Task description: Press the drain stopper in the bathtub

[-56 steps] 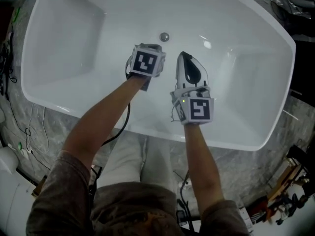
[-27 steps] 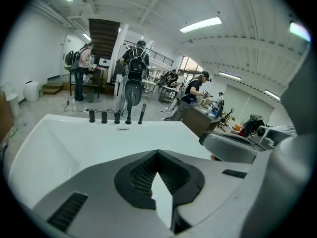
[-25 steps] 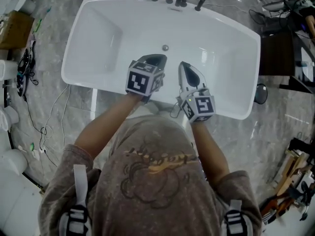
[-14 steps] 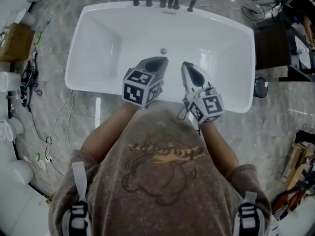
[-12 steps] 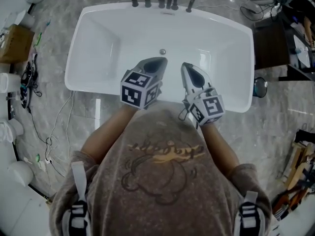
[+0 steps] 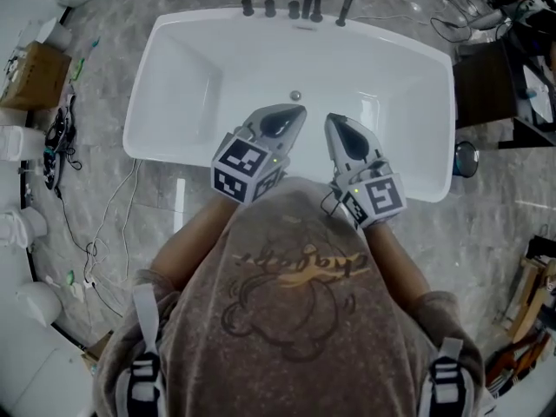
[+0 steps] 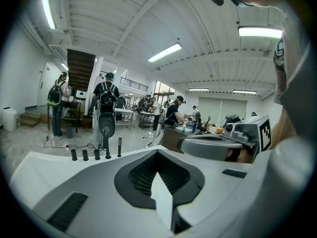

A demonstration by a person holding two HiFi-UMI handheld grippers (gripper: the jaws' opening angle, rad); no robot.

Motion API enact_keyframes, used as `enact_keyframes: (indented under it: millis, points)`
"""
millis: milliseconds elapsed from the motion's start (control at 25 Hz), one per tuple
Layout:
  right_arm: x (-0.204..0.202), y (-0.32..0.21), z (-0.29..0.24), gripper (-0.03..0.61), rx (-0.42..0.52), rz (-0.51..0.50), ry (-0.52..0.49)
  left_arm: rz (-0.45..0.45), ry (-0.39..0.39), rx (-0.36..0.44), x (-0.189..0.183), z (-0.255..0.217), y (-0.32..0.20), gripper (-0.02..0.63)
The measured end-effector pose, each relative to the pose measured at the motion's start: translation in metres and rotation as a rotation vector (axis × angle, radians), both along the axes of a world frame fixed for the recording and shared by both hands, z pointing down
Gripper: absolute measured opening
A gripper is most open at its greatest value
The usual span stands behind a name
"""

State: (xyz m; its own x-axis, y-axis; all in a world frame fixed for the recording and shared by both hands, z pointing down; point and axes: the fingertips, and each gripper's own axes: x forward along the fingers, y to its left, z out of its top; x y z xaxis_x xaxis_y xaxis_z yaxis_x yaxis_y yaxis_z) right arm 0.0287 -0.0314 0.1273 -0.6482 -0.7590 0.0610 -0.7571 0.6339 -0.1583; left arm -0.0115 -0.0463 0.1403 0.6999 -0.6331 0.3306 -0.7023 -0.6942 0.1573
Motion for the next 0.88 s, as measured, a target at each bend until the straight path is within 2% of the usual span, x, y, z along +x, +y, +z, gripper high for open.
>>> enact_keyframes:
  millis: [160, 440, 880]
  points:
    - [-0.007, 0.005, -0.005, 0.000, 0.026, -0.025, -0.008, 0.033, 0.041, 0.057, 0.004, -0.005, 0.007, 0.000]
    - [-0.007, 0.013, -0.005, 0.000, 0.052, -0.058, -0.032, 0.051, 0.060, 0.156, 0.001, -0.008, 0.013, 0.000]
    - [0.010, 0.020, -0.001, 0.000, 0.051, -0.047, -0.048, 0.064, 0.088, 0.179, 0.012, -0.005, 0.021, 0.000]
